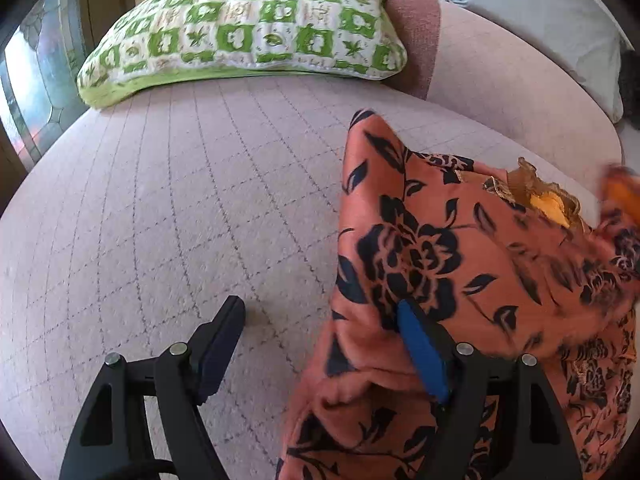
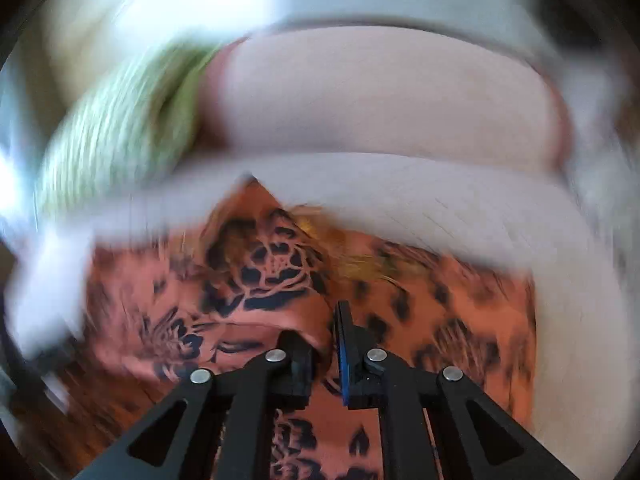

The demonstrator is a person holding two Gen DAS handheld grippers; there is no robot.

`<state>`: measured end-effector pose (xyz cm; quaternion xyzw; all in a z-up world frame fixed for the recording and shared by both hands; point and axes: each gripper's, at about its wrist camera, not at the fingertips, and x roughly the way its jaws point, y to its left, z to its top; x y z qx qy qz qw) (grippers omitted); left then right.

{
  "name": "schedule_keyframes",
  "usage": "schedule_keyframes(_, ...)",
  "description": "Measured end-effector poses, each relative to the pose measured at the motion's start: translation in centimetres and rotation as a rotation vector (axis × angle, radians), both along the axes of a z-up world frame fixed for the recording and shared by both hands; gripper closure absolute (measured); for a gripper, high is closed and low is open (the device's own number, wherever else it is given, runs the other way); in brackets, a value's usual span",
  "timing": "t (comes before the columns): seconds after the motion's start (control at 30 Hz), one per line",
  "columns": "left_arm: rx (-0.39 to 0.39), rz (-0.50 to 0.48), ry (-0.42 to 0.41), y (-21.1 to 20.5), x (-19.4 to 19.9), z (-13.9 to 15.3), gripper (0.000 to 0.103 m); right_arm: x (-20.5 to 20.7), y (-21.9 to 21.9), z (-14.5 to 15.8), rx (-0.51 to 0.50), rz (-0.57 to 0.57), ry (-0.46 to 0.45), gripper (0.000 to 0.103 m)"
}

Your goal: Fold small clothes

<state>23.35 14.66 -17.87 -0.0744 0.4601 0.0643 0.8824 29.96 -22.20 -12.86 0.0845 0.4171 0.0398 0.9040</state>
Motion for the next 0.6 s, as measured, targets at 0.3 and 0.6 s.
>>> schedule_keyframes(0.3, -0.014, 0.005, -0.008, 0.6, 0.6, 1.6, 0.024, -3.1, -6.7, -3.9, 0.252, -0.116, 0.092, 0.027)
schedule_keyframes(0.6, -0.059, -0.086, 0.005, -0.3, 2.2, 2.0, 0.092, -0.2, -7.9, -5.5, 0.300, -0.119, 0.203, 0.095)
